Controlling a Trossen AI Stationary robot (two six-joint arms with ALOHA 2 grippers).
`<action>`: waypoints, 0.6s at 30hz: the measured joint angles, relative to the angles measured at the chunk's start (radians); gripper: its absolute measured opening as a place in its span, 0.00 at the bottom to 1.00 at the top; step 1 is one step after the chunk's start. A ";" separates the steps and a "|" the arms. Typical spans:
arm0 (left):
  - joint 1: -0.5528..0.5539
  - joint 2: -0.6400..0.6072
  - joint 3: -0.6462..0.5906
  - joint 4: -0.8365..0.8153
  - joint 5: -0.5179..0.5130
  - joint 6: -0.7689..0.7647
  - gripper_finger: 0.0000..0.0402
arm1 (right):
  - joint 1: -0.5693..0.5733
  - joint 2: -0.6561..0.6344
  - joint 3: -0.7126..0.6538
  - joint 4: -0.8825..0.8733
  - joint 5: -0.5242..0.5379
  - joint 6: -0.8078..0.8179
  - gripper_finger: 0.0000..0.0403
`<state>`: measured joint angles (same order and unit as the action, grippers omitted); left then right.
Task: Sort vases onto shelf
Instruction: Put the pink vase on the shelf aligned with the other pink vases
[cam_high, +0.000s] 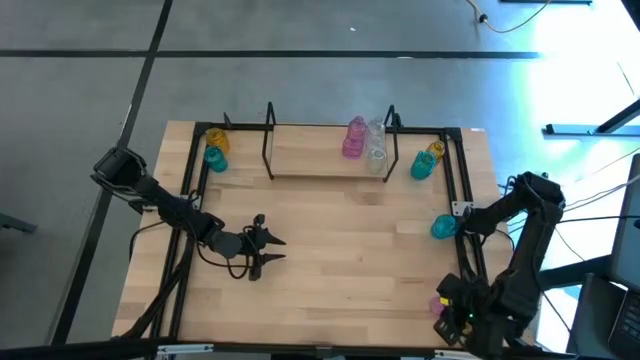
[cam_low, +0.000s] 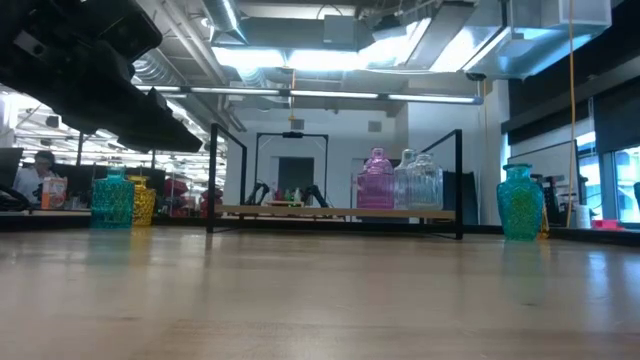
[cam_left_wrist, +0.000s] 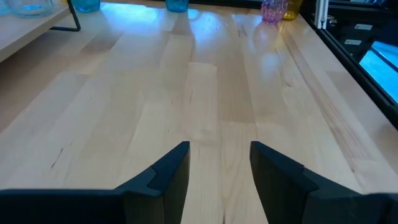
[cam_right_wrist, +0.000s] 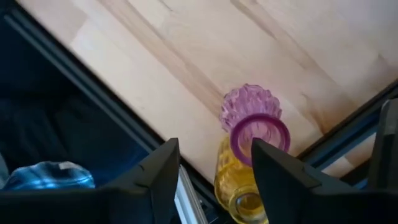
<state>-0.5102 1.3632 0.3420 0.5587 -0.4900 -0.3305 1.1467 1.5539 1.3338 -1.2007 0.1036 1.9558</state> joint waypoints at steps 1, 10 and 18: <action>0.000 0.000 0.000 0.000 0.000 0.000 0.40 | -0.010 0.005 0.000 0.000 -0.011 -0.009 0.45; 0.000 0.000 0.000 -0.001 0.000 0.000 0.40 | -0.090 0.034 0.000 -0.013 -0.110 -0.085 0.38; 0.000 0.000 0.000 -0.002 0.000 0.000 0.40 | -0.086 0.035 0.000 -0.032 -0.154 -0.073 0.36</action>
<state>-0.5102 1.3632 0.3420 0.5571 -0.4896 -0.3305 1.0606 1.5890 1.3334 -1.2329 -0.0508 1.8832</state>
